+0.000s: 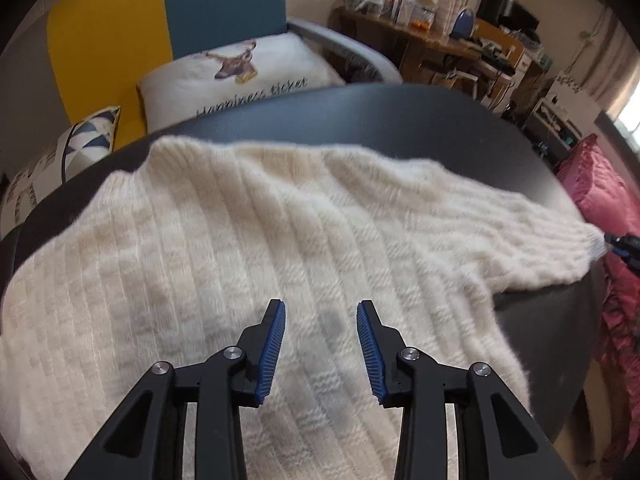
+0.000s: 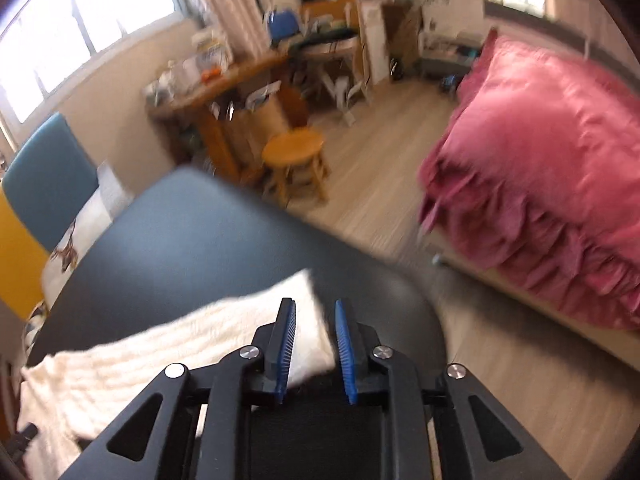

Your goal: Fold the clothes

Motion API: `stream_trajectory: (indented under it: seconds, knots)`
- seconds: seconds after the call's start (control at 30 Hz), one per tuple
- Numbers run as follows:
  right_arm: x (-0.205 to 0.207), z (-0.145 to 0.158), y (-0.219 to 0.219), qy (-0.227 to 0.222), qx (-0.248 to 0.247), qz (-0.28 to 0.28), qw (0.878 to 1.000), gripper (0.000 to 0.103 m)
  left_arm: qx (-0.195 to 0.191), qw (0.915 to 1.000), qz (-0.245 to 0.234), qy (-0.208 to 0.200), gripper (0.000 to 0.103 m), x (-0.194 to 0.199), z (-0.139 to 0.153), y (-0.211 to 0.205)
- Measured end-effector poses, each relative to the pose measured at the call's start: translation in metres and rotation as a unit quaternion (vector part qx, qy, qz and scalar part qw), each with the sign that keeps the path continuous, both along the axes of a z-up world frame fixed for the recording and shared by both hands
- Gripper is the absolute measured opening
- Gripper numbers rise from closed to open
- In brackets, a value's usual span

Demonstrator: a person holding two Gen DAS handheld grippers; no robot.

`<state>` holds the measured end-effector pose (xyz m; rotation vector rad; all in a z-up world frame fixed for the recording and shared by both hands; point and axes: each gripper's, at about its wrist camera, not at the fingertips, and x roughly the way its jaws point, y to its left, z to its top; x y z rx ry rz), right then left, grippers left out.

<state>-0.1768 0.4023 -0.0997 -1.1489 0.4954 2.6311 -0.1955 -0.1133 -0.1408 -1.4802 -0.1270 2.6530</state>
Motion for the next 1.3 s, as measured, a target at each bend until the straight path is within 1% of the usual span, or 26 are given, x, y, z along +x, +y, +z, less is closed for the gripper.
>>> stream_trajectory:
  seconds: [0.07, 0.1, 0.13, 0.2, 0.27, 0.33, 0.43, 0.53, 0.6, 0.7, 0.77, 0.83, 0.93, 1.03, 1.1, 1.17, 1.27, 1.3]
  knots:
    - [-0.002, 0.015, -0.030, 0.013, -0.008, 0.076, 0.997, 0.024, 0.020, 0.9996, -0.013, 0.017, 0.038, -0.015, 0.011, 0.000]
    - [-0.003, 0.022, -0.046, 0.018, -0.012, 0.118, 0.993, 0.024, 0.032, 0.9991, -0.021, 0.019, 0.038, -0.025, 0.013, 0.000]
    - [-0.006, 0.025, -0.065, 0.017, -0.015, 0.159, 0.987, 0.024, 0.043, 0.9985, -0.031, 0.014, 0.038, -0.036, 0.011, 0.001]
    - [-0.016, 0.019, -0.106, -0.004, -0.028, 0.233, 0.972, 0.024, 0.055, 0.9972, -0.049, -0.002, 0.037, -0.054, 0.003, 0.011]
    - [-0.026, 0.006, -0.139, -0.027, -0.046, 0.277, 0.959, 0.024, 0.052, 0.9962, -0.069, -0.013, 0.035, -0.068, -0.004, 0.020]
    - [-0.036, -0.009, -0.164, -0.047, -0.049, 0.299, 0.952, 0.024, 0.044, 0.9956, -0.080, -0.018, 0.032, -0.076, -0.010, 0.030]
    - [-0.047, -0.030, -0.187, -0.078, -0.051, 0.307, 0.947, 0.024, 0.050, 0.9943, -0.092, -0.016, 0.030, -0.086, -0.011, 0.038]
    - [-0.057, -0.045, -0.195, -0.102, -0.046, 0.299, 0.948, 0.024, 0.066, 0.9915, -0.112, -0.011, 0.027, -0.093, -0.008, 0.044]
    - [-0.060, -0.054, -0.195, -0.114, -0.034, 0.292, 0.949, 0.024, 0.061, 0.9904, -0.123, -0.020, 0.027, -0.099, -0.011, 0.053]
    - [-0.060, -0.062, -0.191, -0.122, -0.022, 0.282, 0.951, 0.023, 0.048, 0.9898, -0.128, -0.041, 0.026, -0.110, -0.025, 0.060]
    - [-0.061, -0.064, -0.188, -0.121, -0.016, 0.279, 0.952, 0.022, 0.046, 0.9902, -0.123, -0.049, 0.026, -0.115, -0.033, 0.061]
    - [-0.061, -0.064, -0.186, -0.120, -0.007, 0.276, 0.954, 0.022, 0.053, 0.9910, -0.114, -0.048, 0.026, -0.118, -0.036, 0.060]
    - [-0.059, -0.066, -0.188, -0.118, 0.026, 0.276, 0.953, 0.022, 0.061, 0.9926, -0.094, -0.046, 0.026, -0.123, -0.038, 0.060]
    - [-0.054, -0.066, -0.192, -0.110, 0.063, 0.283, 0.951, 0.023, 0.058, 0.9942, -0.081, -0.040, 0.026, -0.125, -0.039, 0.063]
    - [-0.051, -0.062, -0.189, -0.099, 0.067, 0.282, 0.952, 0.023, 0.062, 0.9949, -0.070, -0.037, 0.027, -0.124, -0.037, 0.061]
    - [-0.045, -0.053, -0.180, -0.080, 0.069, 0.276, 0.955, 0.026, 0.072, 0.9955, -0.053, -0.032, 0.027, -0.117, -0.032, 0.055]
    - [-0.034, -0.037, -0.148, -0.054, 0.066, 0.241, 0.967, 0.031, 0.083, 0.9956, -0.042, -0.015, 0.030, -0.095, -0.019, 0.038]
    - [-0.033, -0.036, -0.136, -0.053, 0.064, 0.226, 0.971, 0.034, 0.085, 0.9957, -0.038, -0.010, 0.030, -0.086, -0.016, 0.030]
